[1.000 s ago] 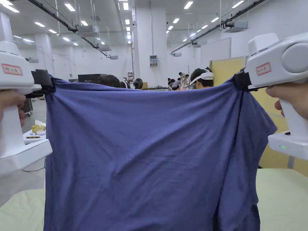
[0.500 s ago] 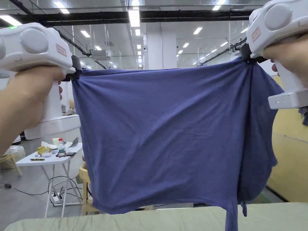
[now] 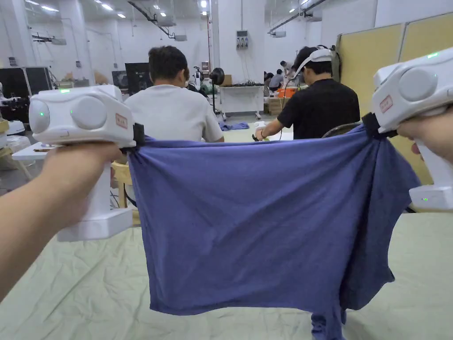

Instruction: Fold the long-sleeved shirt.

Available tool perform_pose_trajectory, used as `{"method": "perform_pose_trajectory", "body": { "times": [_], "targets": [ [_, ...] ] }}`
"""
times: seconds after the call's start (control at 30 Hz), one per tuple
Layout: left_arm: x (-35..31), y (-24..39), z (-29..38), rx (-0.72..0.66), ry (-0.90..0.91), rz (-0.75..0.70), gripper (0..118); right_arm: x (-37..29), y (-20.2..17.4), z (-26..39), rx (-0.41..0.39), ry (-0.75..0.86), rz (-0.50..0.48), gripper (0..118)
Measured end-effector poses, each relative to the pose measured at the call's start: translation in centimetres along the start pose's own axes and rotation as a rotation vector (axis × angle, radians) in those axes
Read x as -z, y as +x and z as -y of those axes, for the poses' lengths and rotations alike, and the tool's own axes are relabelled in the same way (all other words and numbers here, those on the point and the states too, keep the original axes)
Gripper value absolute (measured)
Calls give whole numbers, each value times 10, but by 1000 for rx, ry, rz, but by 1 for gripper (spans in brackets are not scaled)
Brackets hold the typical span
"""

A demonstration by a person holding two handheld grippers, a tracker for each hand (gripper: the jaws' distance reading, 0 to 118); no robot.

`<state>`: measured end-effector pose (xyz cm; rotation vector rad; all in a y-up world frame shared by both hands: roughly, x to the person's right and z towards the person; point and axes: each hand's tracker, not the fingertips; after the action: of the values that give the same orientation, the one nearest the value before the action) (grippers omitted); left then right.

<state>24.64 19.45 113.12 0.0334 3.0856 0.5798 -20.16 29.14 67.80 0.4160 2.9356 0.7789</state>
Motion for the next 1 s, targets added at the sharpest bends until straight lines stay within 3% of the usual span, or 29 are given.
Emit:
{"method": "perform_pose_trajectory", "body": {
  "times": [0.1, 0.3, 0.53, 0.8, 1.0],
  "targets": [
    [52, -7, 155, -42, -150, 4, 0, 58, -27, 88, 69, -195, -91, 5],
    [71, 6, 385, 3, -365, 19, 0, 106, -57, 231, 130, -425, -130, 5],
    [14, 17, 478, 9, -432, 62, 0, 61, -50, 297, 118, -438, -161, 5],
    [-152, 26, 557, 12, -509, 108, 0, -86, -44, 363, 45, -383, -174, 5],
    [-265, 33, 626, 18, -575, 121, 0, -177, -50, 424, 44, -422, -202, 5]
  ]
}}
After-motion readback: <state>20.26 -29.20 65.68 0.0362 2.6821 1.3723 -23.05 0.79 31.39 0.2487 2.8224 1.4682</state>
